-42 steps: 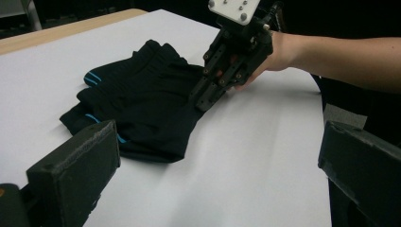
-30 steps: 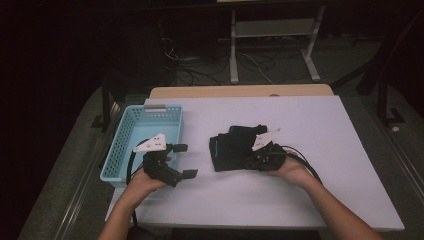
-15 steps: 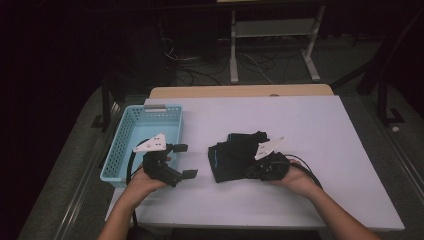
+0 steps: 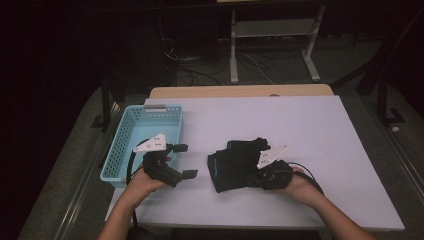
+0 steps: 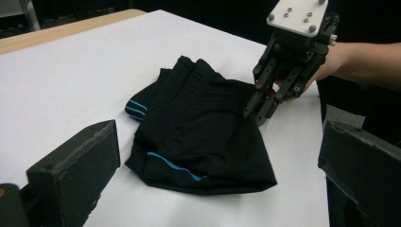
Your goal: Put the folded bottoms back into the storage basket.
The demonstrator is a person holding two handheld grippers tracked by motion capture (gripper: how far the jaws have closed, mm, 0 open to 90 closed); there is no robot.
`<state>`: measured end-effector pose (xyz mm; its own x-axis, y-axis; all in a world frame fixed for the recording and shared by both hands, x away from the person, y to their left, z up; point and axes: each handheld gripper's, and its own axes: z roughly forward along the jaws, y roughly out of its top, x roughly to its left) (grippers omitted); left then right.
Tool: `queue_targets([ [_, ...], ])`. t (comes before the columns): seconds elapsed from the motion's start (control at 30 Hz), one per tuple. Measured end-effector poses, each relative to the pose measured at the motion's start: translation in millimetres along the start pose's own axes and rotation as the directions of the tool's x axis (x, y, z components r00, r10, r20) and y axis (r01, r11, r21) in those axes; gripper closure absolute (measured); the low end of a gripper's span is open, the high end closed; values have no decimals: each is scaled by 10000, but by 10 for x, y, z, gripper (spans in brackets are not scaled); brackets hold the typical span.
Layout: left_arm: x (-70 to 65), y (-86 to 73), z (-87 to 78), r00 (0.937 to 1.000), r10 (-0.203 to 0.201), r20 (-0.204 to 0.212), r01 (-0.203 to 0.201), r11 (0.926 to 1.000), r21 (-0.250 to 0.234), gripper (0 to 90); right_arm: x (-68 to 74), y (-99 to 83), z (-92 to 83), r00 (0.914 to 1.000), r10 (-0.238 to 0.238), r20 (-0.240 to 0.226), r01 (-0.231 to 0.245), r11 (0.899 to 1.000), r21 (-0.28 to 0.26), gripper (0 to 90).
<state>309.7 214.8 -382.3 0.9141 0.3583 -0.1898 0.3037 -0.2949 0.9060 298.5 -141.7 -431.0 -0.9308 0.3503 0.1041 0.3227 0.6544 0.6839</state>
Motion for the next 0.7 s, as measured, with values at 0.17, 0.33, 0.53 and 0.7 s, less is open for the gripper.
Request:
queue_targets([
  [0.17,-2,0,2,10000,-24,-3,24,10000,-13,0,72,-21,-20,10000,-14,-90,14,10000,12,804],
  [0.33,1,0,0,10000,-12,6,12,10000,-3,0,166,-27,-23,9996,-159,-228,160,9999,45,803],
  [0.53,-1,0,3,10000,8,0,-8,10000,28,0,220,-43,16,9991,-235,-363,241,9996,161,794],
  [0.7,1,-1,5,10000,1,5,-1,10000,41,0,209,-55,25,9987,-171,-478,173,9998,26,727],
])
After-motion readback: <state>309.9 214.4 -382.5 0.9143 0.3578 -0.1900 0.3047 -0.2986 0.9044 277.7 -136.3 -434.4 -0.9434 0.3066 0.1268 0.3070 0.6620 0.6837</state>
